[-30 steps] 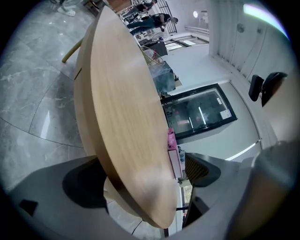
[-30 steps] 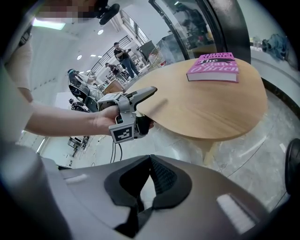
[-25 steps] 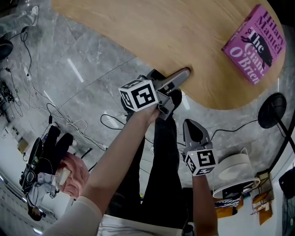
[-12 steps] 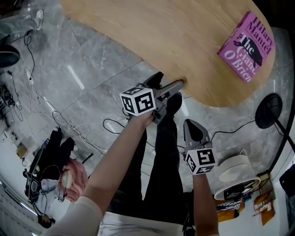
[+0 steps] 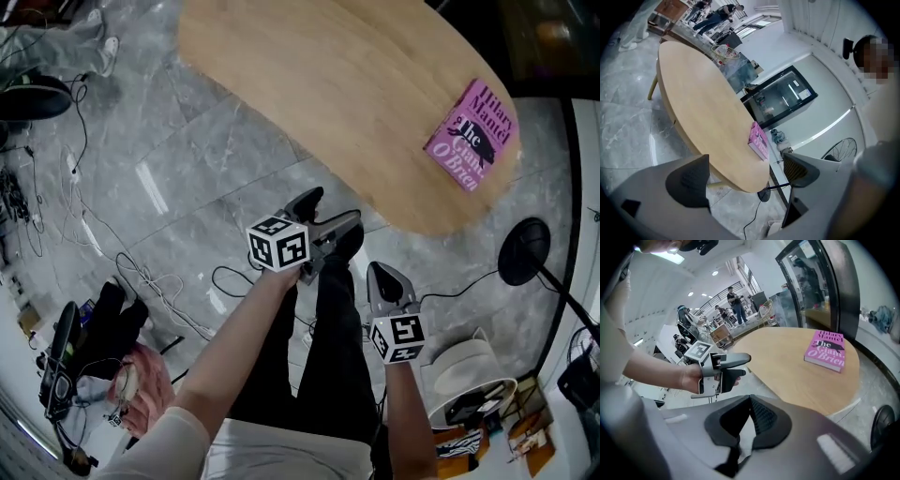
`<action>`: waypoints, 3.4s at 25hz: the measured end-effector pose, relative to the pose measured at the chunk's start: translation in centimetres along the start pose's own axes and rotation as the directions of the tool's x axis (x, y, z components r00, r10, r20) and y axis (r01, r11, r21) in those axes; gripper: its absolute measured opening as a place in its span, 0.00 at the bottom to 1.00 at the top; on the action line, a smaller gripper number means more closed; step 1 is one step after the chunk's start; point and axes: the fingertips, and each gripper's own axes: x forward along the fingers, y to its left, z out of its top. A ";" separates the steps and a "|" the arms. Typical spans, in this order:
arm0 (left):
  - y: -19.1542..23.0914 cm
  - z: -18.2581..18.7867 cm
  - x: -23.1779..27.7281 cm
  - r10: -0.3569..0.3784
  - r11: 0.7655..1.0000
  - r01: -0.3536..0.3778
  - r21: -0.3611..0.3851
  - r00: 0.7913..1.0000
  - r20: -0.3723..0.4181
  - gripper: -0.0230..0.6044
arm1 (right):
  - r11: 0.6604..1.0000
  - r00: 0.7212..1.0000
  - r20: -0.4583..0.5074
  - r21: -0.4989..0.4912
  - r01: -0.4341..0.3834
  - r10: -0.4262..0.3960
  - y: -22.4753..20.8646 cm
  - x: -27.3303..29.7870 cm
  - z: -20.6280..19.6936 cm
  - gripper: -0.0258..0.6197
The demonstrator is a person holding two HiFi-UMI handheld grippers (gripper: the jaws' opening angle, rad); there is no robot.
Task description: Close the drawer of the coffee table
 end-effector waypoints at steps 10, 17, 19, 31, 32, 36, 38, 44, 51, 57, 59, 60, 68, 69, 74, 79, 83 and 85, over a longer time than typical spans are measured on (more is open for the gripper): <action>-14.3 7.4 -9.5 -0.064 0.986 0.051 0.159 0.995 0.079 0.80 | 0.995 0.997 0.072 -0.094 0.013 -0.006 4.9 -9.6 8.9 0.06; -24.4 11.4 -16.3 -0.087 0.956 0.042 0.291 0.986 0.143 0.69 | 0.978 0.994 0.104 -0.209 0.007 0.015 8.0 -17.0 15.8 0.06; -27.3 11.6 -18.2 -0.107 0.948 0.054 0.315 0.983 0.152 0.68 | 0.978 0.992 0.123 -0.209 0.006 0.021 8.9 -19.2 17.3 0.06; -40.2 12.6 -27.6 -0.184 0.859 0.042 0.510 0.956 0.230 0.38 | 0.965 0.952 0.295 -0.262 -0.002 0.082 13.5 -31.4 23.5 0.06; -40.7 12.6 -28.5 -0.183 0.851 0.037 0.524 0.956 0.229 0.36 | 0.964 0.947 0.311 -0.265 0.010 0.076 13.8 -32.2 23.9 0.06; -42.2 13.5 -31.6 -0.189 0.811 0.019 0.585 0.954 0.232 0.31 | 0.933 0.931 0.363 -0.347 0.094 0.042 15.7 -34.8 25.9 0.06; -42.9 14.2 -32.9 -0.203 0.788 0.019 0.615 0.952 0.230 0.28 | 0.907 0.922 0.386 -0.399 0.133 0.034 17.0 -35.7 26.9 0.06; -44.7 15.8 -37.0 -0.246 0.734 0.049 0.677 0.949 0.198 0.21 | 0.907 0.887 0.461 -0.380 0.183 0.014 20.2 -37.8 29.0 0.06; -45.9 18.8 -41.2 -0.274 0.739 0.046 0.672 0.932 0.237 0.11 | 0.914 0.834 0.552 -0.327 0.240 -0.022 22.7 -40.9 31.9 0.06; -47.0 21.3 -44.1 -0.280 0.706 -0.020 0.708 0.910 0.305 0.05 | 0.912 0.796 0.605 -0.318 0.259 -0.015 24.8 -43.4 33.7 0.06; -47.5 21.8 -44.7 -0.280 0.686 -0.032 0.726 0.910 0.305 0.05 | 0.909 0.788 0.616 -0.321 0.265 -0.012 25.4 -43.9 34.2 0.06; -47.7 21.9 -44.9 -0.280 0.676 -0.037 0.736 0.911 0.303 0.05 | 0.907 0.783 0.622 -0.324 0.269 -0.010 25.6 -44.1 34.4 0.06; -47.5 22.8 -45.1 -0.286 0.664 -0.038 0.747 0.910 0.300 0.05 | 0.899 0.763 0.647 -0.328 0.289 -0.009 26.2 -44.1 35.6 0.06; -47.5 22.9 -45.1 -0.286 0.664 -0.038 0.747 0.910 0.301 0.05 | 0.898 0.764 0.645 -0.331 0.289 -0.008 26.2 -44.0 35.6 0.06; -47.1 23.0 -44.8 -0.285 0.666 -0.038 0.745 0.910 0.302 0.05 | 0.894 0.763 0.647 -0.337 0.296 -0.009 26.2 -44.0 35.5 0.06; -47.0 23.2 -44.8 -0.286 0.664 -0.039 0.746 0.910 0.302 0.05 | 0.895 0.759 0.651 -0.331 0.300 -0.014 26.1 -44.1 35.6 0.06; -47.1 23.4 -44.6 -0.286 0.665 -0.040 0.746 0.909 0.303 0.05 | 0.895 0.755 0.656 -0.325 0.306 -0.019 25.8 -44.4 35.6 0.06; -47.1 23.6 -44.5 -0.288 0.665 -0.039 0.746 0.908 0.304 0.05 | 0.895 0.754 0.657 -0.323 0.308 -0.023 25.6 -44.3 35.7 0.06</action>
